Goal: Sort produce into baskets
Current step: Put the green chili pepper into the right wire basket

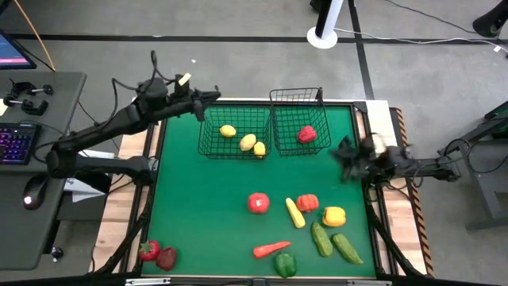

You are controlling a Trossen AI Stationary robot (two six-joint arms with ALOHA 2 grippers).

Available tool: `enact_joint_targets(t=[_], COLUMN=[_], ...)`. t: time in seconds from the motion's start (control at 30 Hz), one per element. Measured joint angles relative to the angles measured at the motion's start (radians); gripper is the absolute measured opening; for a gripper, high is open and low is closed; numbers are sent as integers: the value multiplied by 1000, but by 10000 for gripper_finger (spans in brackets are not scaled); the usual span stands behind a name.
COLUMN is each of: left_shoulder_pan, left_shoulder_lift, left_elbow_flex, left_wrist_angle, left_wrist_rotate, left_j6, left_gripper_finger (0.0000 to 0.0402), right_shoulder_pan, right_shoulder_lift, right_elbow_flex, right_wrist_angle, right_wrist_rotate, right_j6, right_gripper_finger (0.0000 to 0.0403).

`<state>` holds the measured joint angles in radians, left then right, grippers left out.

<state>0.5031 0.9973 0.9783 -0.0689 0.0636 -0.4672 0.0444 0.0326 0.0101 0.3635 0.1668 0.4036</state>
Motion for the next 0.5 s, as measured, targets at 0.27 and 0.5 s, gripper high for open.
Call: enact_joint_targets(t=[0.27,0.5], left_shoulder_pan=[2,48], left_shoulder_lift=[-14,-14], left_elbow_flex=[-13,-13], left_wrist_angle=[23,46], left_wrist_rotate=[-10,-23], left_j6=[2,46], left_gripper_finger=[0,0], right_shoulder_pan=[-6,-7], right_shoulder_lift=[20,233], right_elbow_flex=[20,265], right_wrist_angle=[390,-208], right_wrist_rotate=[569,346], right_j6=[272,517], right_gripper_finger=[0,0])
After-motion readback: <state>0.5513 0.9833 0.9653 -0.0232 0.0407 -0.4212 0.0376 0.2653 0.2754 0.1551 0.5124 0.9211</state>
